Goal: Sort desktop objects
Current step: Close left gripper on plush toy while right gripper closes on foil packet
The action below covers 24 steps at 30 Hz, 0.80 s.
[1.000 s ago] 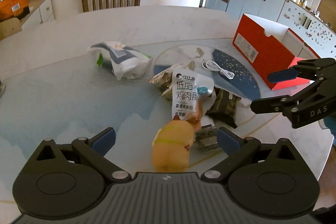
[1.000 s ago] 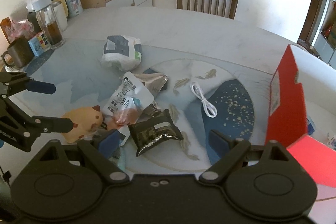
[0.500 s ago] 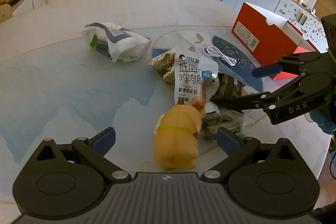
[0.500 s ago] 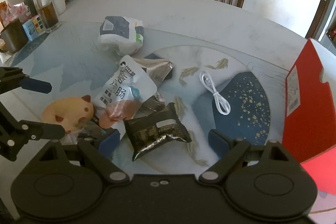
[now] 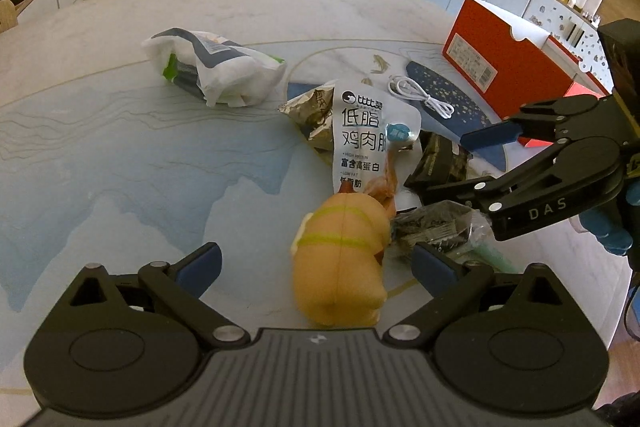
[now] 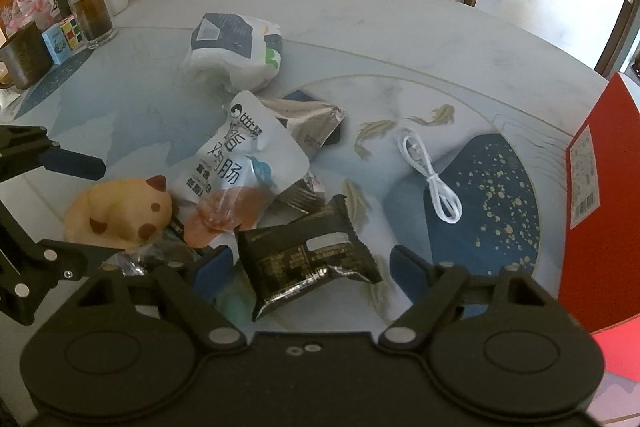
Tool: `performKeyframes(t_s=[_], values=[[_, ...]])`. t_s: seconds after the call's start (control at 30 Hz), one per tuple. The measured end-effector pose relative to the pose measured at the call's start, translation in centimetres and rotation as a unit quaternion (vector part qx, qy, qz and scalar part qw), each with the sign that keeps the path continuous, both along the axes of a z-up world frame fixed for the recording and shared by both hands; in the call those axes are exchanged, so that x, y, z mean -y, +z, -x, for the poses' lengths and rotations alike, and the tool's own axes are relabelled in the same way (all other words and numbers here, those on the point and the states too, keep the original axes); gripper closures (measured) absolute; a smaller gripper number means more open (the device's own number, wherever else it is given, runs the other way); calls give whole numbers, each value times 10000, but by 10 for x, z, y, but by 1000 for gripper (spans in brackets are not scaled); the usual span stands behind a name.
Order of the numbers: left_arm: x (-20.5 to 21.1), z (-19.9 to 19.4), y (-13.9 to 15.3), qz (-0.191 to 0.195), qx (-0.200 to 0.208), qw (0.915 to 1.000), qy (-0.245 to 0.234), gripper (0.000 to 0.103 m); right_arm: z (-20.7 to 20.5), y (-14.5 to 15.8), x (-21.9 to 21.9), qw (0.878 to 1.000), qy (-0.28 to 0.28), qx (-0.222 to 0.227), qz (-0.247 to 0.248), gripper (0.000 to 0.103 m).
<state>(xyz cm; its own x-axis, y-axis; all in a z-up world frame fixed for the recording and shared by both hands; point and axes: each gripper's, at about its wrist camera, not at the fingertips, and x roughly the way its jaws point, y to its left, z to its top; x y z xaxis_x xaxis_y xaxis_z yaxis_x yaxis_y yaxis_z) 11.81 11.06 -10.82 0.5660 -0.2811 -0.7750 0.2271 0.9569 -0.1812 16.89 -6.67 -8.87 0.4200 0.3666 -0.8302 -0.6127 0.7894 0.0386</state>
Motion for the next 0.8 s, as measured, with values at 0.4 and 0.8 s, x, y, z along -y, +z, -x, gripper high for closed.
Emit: performKeyframes(t_s=[0.4,0.8], values=[[7,2,0,-68,59,9998,-157,45,0,-1,-1,10000,-5,-25,-2,35],[13,3,9,-135,141,9997,-158,56,1,5,9,9998,-153,71,-63,46]])
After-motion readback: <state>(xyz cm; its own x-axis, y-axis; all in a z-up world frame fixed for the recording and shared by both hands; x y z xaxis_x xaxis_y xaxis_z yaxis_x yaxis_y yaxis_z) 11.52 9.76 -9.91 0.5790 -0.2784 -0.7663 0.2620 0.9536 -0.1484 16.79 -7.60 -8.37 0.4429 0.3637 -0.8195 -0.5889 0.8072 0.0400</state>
